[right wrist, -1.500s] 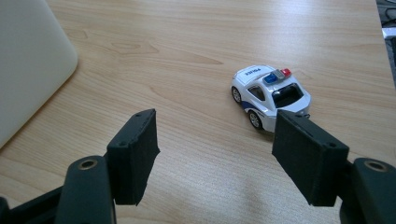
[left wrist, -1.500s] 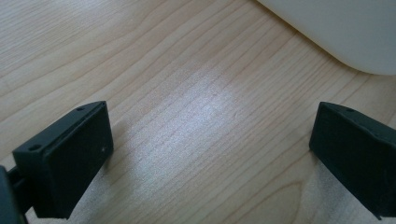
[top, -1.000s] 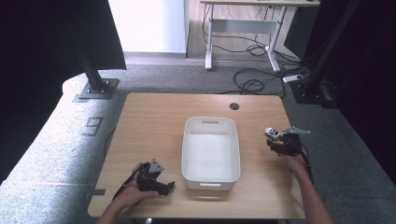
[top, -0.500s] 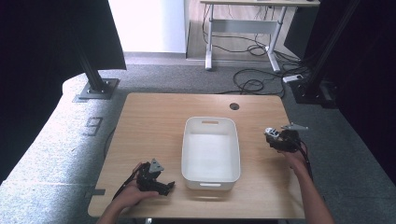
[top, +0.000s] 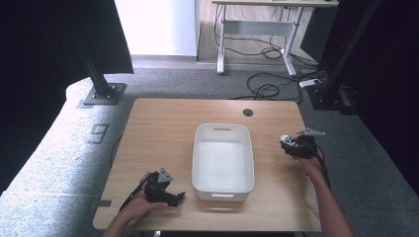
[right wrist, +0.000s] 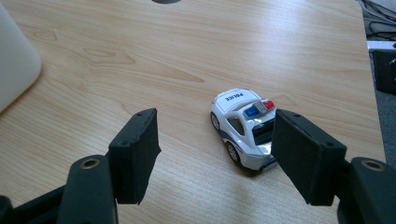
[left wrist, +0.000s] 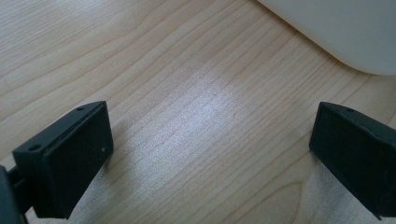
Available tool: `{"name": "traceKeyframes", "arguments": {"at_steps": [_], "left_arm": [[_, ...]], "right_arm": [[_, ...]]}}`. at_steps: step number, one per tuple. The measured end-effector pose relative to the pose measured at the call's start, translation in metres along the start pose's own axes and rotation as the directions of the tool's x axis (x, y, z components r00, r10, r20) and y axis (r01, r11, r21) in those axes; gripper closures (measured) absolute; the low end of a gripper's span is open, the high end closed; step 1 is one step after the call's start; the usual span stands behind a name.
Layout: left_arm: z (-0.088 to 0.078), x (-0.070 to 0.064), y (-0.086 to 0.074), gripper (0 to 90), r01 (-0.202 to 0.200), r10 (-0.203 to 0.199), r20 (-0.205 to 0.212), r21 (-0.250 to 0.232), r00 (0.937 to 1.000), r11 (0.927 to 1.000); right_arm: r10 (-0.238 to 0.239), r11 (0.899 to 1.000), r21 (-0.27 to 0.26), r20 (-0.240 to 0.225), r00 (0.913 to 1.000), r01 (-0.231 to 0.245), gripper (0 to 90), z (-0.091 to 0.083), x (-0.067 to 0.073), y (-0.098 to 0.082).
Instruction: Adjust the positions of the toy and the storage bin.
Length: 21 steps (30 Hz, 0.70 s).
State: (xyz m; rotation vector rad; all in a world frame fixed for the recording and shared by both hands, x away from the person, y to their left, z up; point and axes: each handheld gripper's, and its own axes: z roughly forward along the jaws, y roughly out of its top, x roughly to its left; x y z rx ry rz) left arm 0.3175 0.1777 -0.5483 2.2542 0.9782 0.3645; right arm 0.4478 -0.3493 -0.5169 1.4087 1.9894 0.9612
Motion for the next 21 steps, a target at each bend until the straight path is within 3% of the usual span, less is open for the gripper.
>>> {"name": "traceKeyframes", "arguments": {"at_steps": [21], "left_arm": [[0.0, 0.0, 0.0, 0.0, 0.0, 0.0, 0.001, 0.0, 1.0, 1.0]], "right_arm": [[-0.013, 1.0, 0.007, 0.006, 0.9999, 0.013, 31.6, 0.01, -0.011, 0.012]]}}
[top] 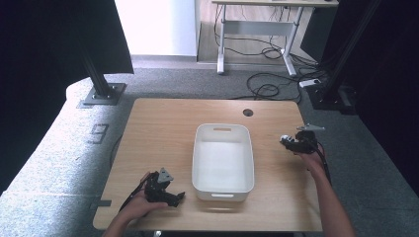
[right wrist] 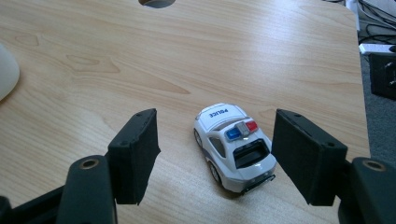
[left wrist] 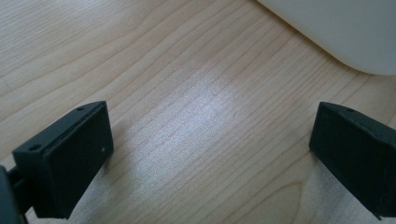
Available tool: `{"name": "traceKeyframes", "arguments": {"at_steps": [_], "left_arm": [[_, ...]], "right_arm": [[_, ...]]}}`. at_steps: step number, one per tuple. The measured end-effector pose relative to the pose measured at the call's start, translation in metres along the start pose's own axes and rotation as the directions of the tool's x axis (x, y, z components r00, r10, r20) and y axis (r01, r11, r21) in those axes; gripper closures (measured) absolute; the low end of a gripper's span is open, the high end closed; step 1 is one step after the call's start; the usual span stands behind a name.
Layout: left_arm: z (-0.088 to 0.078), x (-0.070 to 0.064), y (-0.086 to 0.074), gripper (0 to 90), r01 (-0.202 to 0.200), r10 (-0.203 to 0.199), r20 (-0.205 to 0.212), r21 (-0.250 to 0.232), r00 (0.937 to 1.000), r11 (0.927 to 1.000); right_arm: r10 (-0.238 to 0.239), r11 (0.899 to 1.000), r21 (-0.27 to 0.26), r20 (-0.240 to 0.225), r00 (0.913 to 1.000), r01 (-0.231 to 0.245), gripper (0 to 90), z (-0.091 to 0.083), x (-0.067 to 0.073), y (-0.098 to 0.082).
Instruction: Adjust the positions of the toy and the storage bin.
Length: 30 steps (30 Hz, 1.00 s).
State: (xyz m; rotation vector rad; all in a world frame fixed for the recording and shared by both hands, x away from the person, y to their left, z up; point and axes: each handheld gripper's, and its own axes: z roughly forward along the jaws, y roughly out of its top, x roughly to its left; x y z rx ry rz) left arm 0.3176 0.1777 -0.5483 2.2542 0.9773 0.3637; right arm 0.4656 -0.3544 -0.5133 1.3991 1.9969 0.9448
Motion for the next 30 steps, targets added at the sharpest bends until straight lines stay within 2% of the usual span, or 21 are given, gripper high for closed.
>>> {"name": "traceKeyframes", "arguments": {"at_steps": [15, 19, 25, 30], "left_arm": [[0.0, 0.0, 0.0, 0.0, 0.0, 0.0, -0.001, 0.0, 1.0, 1.0], [0.0, 0.0, 0.0, 0.0, 0.0, 0.0, -0.001, 0.0, 1.0, 1.0], [0.0, 0.0, 0.0, 0.0, 0.001, -0.001, -0.001, 0.0, 1.0, 1.0], [0.0, 0.0, 0.0, 0.0, 0.0, 0.0, 0.0, 0.0, 1.0, 1.0]], "right_arm": [[0.016, 1.0, 0.018, 0.009, 0.9998, -0.016, 31.5, 0.014, -0.008, 0.001], [0.027, 1.0, 0.006, 0.008, 0.9996, -0.027, 31.5, 0.015, -0.01, 0.001], [0.04, 0.999, 0.009, 0.018, 0.999, -0.04, 31.5, 0.019, -0.018, -0.002], [0.045, 0.999, 0.006, 0.008, 0.999, -0.045, 31.5, 0.022, -0.022, -0.003]]}}
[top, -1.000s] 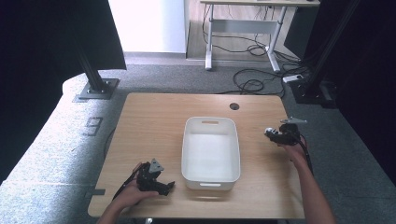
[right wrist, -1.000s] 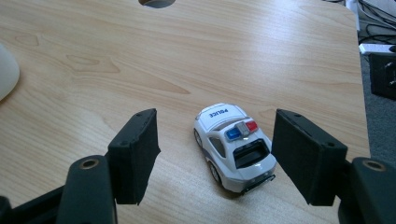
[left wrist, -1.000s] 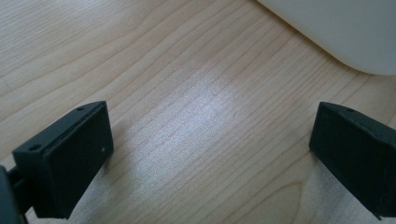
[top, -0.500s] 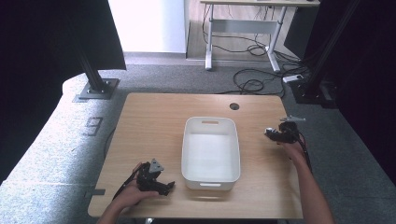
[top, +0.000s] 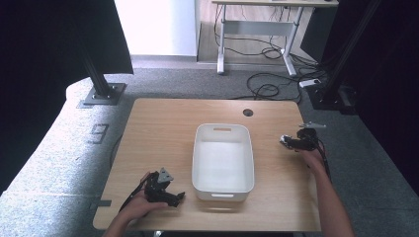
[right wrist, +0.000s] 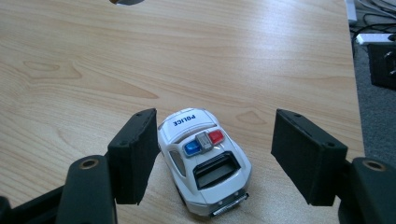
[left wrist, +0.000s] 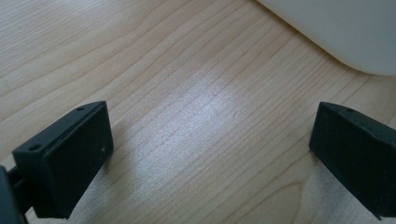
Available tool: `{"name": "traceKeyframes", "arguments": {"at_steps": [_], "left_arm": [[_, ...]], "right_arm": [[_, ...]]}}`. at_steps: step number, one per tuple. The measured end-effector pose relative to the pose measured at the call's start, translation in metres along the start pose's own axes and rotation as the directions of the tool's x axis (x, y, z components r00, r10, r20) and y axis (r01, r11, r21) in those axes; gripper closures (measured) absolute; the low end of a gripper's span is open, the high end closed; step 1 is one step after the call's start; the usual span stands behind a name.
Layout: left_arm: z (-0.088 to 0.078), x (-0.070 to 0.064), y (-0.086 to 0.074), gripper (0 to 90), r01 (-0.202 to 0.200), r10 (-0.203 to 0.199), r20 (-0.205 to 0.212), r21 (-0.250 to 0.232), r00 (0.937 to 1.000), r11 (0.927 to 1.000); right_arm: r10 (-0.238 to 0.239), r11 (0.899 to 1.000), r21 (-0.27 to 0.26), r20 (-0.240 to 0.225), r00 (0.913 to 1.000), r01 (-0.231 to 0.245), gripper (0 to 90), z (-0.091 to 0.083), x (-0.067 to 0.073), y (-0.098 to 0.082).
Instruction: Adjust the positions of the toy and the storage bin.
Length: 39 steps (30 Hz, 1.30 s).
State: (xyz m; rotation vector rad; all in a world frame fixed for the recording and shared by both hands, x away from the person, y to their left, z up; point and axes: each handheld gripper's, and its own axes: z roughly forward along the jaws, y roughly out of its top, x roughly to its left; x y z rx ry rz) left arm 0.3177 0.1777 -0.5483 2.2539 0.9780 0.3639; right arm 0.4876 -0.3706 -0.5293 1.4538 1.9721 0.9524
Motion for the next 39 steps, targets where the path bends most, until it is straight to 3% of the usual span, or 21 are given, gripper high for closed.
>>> {"name": "traceKeyframes", "arguments": {"at_steps": [15, 23, 31, 35, 39], "left_arm": [[0.0, 0.0, 0.0, 0.0, 0.003, -0.003, -0.002, -0.001, 1.0, 1.0], [0.0, 0.0, 0.0, 0.0, 0.004, -0.004, -0.002, -0.001, 1.0, 1.0], [0.0, 0.0, 0.0, 0.0, 0.004, -0.004, -0.002, -0.001, 1.0, 1.0], [0.0, 0.0, 0.0, 0.0, 0.004, -0.004, -0.002, -0.001, 1.0, 1.0], [0.0, 0.0, 0.0, 0.0, 0.005, -0.005, -0.003, -0.001, 1.0, 1.0]], "right_arm": [[-0.02, 1.0, 0.017, -0.018, 0.9996, 0.02, 31.9, 0.017, 0.002, -0.003], [-0.035, 0.999, 0.019, -0.011, 0.9993, 0.036, 38.5, 0.019, 0.007, -0.006], [-0.022, 0.999, 0.029, -0.017, 0.9996, 0.022, 43.2, 0.017, 0.006, -0.006], [0.04, 0.999, 0.028, -0.041, 0.9984, -0.039, 50.3, 0.015, 0.004, -0.007], [0.028, 0.999, 0.039, -0.025, 0.9993, -0.027, 50.4, 0.013, 0.007, -0.007]]}}
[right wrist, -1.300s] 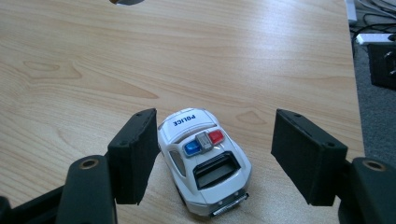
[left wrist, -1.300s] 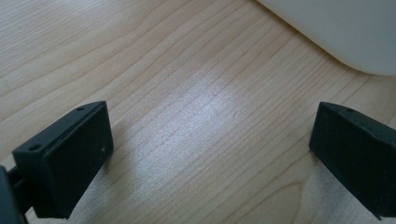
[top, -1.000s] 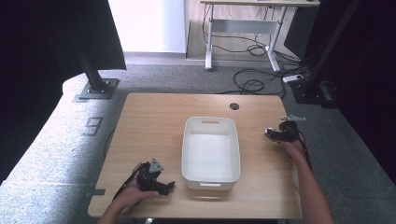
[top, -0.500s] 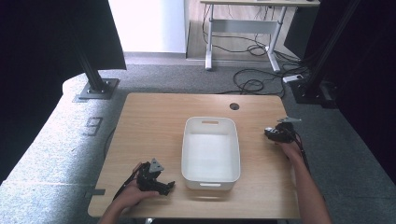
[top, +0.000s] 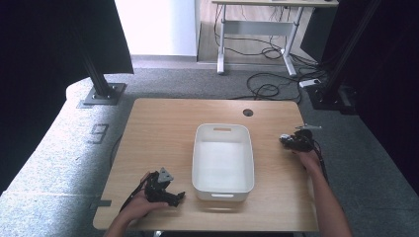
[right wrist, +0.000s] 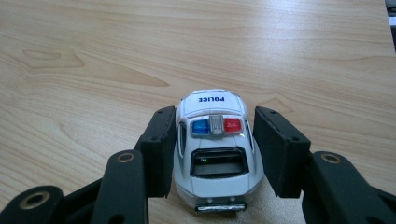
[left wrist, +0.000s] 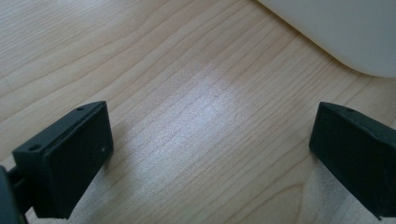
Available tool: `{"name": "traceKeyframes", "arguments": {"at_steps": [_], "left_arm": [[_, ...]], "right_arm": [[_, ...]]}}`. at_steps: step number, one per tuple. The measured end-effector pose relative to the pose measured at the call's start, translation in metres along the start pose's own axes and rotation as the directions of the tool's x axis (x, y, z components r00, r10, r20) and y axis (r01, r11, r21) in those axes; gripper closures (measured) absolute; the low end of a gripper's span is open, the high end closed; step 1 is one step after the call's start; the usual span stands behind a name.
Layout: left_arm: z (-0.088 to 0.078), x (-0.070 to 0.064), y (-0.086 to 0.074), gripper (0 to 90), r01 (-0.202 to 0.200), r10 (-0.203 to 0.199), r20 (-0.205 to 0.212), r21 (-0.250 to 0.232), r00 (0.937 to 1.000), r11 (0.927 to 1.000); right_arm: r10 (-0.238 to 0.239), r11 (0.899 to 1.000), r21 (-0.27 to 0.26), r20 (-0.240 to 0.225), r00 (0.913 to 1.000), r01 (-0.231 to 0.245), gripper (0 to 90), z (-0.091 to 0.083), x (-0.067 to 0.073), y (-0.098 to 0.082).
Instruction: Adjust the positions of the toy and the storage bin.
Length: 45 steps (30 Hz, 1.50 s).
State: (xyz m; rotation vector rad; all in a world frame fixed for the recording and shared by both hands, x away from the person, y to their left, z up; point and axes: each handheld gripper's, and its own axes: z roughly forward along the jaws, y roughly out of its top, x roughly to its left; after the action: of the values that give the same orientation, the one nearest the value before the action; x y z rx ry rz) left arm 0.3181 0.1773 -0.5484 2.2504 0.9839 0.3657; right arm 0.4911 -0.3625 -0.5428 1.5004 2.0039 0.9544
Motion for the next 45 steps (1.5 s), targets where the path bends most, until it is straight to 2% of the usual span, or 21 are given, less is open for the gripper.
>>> {"name": "traceKeyframes", "arguments": {"at_steps": [5, 11, 26, 37, 45], "left_arm": [[0.0, 0.0, 0.0, 0.0, 0.001, -0.001, -0.001, 0.0, 1.0, 1.0], [0.0, 0.0, 0.0, 0.0, 0.001, -0.001, -0.001, 0.0, 1.0, 1.0], [0.0, 0.0, 0.0, 0.0, 0.002, -0.002, -0.002, 0.0, 1.0, 1.0], [0.0, -0.001, 0.0, 0.0, 0.005, -0.005, -0.005, 0.0, 1.0, 1.0], [-0.001, -0.001, 0.0, 0.0, 0.011, -0.011, -0.01, 0.002, 0.9999, 0.9999]], "right_arm": [[0.0, 1.0, 0.006, 0.004, 1.0, 0.0, 50.5, -0.002, 0.001, -0.001], [0.026, 1.0, 0.01, 0.024, 0.9994, -0.027, 50.6, -0.004, 0.006, -0.002], [0.022, 1.0, 0.008, 0.001, 0.9998, -0.022, 50.6, -0.016, 0.014, -0.013], [0.031, 0.999, 0.004, 0.008, 0.9995, -0.031, 50.6, -0.021, 0.02, -0.017], [0.036, 0.999, 0.006, -0.013, 0.9993, -0.036, 50.5, -0.028, 0.026, -0.024]]}}
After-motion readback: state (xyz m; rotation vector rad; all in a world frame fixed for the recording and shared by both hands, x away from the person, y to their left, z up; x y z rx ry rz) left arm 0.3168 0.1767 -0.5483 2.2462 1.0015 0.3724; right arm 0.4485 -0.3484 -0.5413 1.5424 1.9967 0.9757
